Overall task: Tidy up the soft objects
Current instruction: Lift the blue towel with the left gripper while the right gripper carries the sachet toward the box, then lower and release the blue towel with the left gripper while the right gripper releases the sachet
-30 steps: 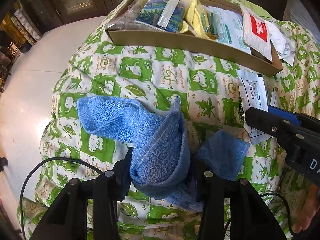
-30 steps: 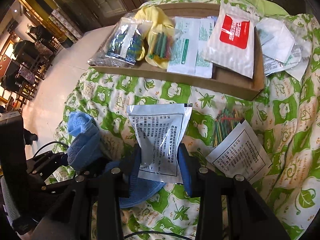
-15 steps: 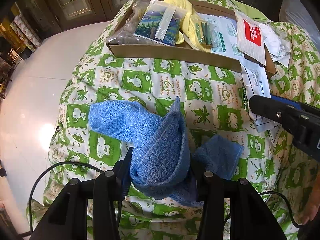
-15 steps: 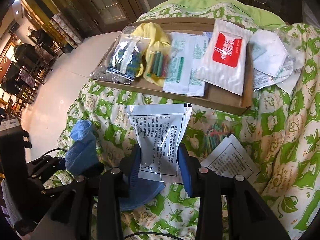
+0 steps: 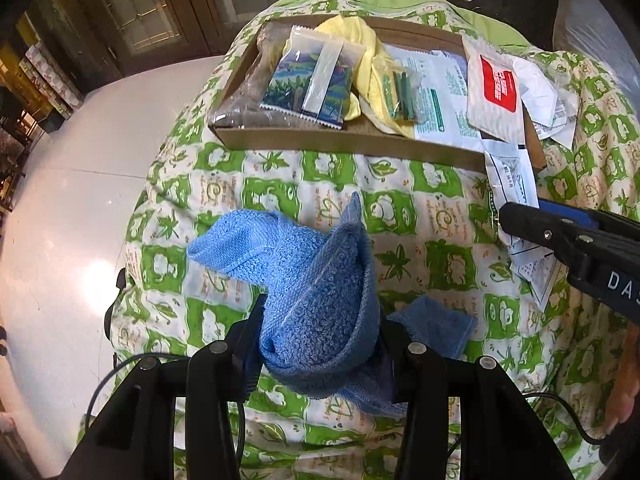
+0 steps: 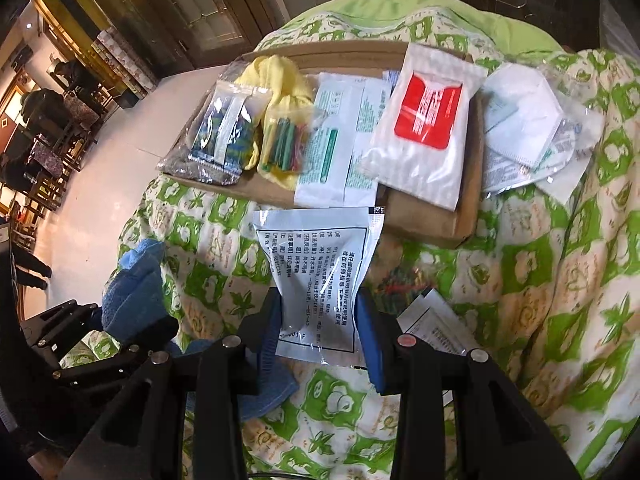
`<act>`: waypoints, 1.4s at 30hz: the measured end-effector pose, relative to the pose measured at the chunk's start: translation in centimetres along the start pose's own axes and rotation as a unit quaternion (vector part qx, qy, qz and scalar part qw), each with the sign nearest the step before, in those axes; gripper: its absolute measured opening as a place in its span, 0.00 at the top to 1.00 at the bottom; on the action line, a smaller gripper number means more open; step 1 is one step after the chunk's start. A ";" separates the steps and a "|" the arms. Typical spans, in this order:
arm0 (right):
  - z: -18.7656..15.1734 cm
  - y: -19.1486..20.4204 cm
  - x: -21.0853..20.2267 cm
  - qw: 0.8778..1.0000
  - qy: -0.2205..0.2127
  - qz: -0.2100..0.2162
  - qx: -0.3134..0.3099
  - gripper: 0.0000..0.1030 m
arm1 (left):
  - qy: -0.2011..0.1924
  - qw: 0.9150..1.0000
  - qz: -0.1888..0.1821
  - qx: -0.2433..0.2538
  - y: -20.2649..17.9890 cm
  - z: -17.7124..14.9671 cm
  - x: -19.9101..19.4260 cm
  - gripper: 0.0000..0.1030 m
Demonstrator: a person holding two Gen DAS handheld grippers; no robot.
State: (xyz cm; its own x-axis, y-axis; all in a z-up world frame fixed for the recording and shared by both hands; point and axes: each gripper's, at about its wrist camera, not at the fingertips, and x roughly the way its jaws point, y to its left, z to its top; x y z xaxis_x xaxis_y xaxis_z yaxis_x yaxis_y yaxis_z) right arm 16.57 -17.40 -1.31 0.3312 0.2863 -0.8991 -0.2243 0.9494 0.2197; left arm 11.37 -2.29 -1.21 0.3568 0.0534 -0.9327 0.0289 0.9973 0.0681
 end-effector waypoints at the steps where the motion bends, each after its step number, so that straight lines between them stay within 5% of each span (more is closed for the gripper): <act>1: 0.3 -0.2 -0.2 1.000 -0.002 -0.003 -0.002 0.65 | -0.001 1.000 0.000 0.001 -0.1 0.5 -0.1 0.53; 13: 1.6 -2.6 -0.7 1.000 -0.012 -0.007 0.026 0.65 | -0.008 1.000 -0.017 0.011 0.5 4.0 -1.0 0.53; 24: 3.4 -2.5 -0.6 0.999 -0.016 -0.002 0.030 0.65 | -0.019 1.000 -0.009 0.020 2.7 11.0 -3.9 0.53; 42: 11.3 -3.2 2.0 0.999 -0.012 0.009 0.044 0.65 | 0.020 0.998 0.006 0.063 0.4 20.0 3.2 0.53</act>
State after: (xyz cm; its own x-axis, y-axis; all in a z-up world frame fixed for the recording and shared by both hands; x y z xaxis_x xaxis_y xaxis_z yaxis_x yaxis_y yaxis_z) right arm 28.33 -18.45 0.49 0.3504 0.3051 -0.8855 -0.1496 0.9516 0.2686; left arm 31.18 -2.74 2.94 0.3197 0.0698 -0.9449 0.1438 0.9822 0.1212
